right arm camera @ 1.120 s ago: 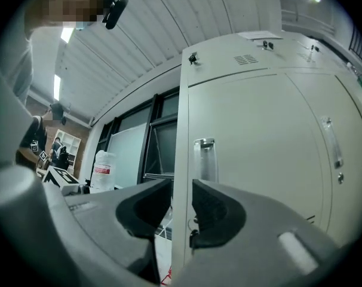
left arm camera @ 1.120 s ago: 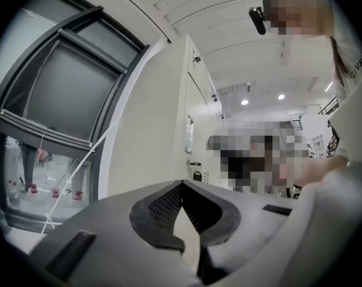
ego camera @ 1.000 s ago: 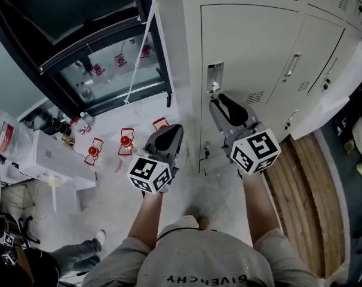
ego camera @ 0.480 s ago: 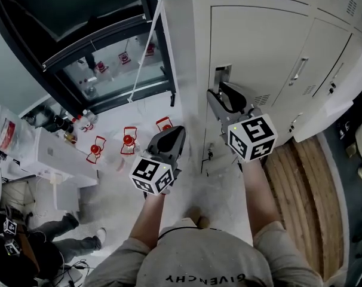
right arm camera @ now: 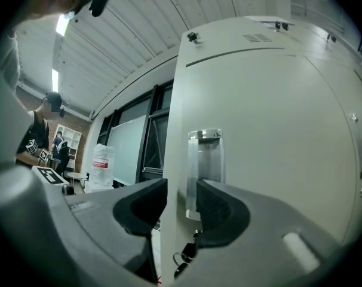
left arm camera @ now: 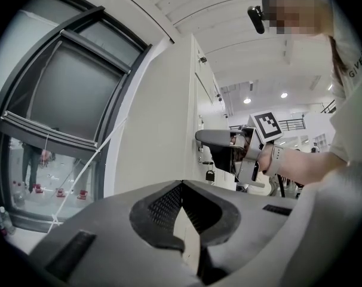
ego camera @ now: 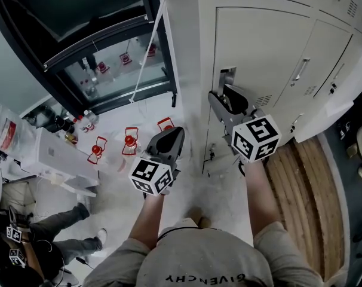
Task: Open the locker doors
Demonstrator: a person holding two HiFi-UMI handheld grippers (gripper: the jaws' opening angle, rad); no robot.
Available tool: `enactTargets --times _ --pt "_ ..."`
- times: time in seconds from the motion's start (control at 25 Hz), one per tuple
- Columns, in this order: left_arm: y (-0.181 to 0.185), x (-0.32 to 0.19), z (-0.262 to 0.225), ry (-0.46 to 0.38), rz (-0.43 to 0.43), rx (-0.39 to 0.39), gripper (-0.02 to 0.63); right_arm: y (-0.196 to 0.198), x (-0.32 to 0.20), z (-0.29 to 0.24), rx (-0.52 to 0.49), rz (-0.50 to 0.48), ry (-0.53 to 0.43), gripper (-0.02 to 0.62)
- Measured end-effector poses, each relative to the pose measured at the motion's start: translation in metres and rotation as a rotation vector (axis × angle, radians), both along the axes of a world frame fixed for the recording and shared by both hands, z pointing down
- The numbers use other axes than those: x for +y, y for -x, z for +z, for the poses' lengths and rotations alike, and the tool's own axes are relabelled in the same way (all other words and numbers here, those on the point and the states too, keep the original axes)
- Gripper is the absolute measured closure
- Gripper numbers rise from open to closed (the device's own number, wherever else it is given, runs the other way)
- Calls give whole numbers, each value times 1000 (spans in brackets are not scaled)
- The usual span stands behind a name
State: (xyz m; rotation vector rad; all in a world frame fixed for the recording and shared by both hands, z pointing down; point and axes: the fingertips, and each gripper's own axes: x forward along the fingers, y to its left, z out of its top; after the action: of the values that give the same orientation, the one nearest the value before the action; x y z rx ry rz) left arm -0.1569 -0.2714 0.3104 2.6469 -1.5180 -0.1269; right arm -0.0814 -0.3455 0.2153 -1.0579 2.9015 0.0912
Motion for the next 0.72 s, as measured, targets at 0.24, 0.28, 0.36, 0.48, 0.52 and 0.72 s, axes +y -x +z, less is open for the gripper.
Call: enactTargets --times 0.24,0.28,0.36,0.48,0.52,0.72 --pt "-12 -1 2 3 36 3 607 -9 14 0 25 40 -44 456" --pt "-14 -1 1 2 43 3 607 -11 17 0 32 50 -54 456" --pt "-20 0 0 0 58 2 607 -17 24 0 48 72 -74 457" --pt "-29 1 -2 -3 80 4 607 -26 34 0 70 104 -95 460" --pt "-31 1 -2 -4 88 5 607 -30 38 0 70 112 -97 462" --pt "-48 4 -5 -11 132 10 607 -50 59 -1 33 119 -82 472"
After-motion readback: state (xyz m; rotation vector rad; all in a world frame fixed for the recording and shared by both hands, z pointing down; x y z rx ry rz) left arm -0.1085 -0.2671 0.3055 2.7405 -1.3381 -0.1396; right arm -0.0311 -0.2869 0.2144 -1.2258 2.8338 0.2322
